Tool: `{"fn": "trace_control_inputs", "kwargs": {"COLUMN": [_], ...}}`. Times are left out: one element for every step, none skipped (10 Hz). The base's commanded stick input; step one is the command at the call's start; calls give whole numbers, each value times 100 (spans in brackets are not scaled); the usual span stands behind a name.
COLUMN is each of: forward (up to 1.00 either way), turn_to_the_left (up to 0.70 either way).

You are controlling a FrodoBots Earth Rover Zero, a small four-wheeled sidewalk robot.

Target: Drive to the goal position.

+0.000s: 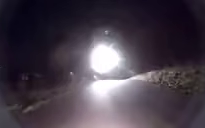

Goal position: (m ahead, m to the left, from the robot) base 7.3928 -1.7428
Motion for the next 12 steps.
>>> {"fn": "trace_control_inputs", "kwargs": {"forward": [100, 100, 100, 100, 100, 100, 100, 100, 100, 100, 100, 87], "turn_to_the_left": [0, 0, -3, -6, -9, -7, -4, -1, 0, 0, 0, 0]}}
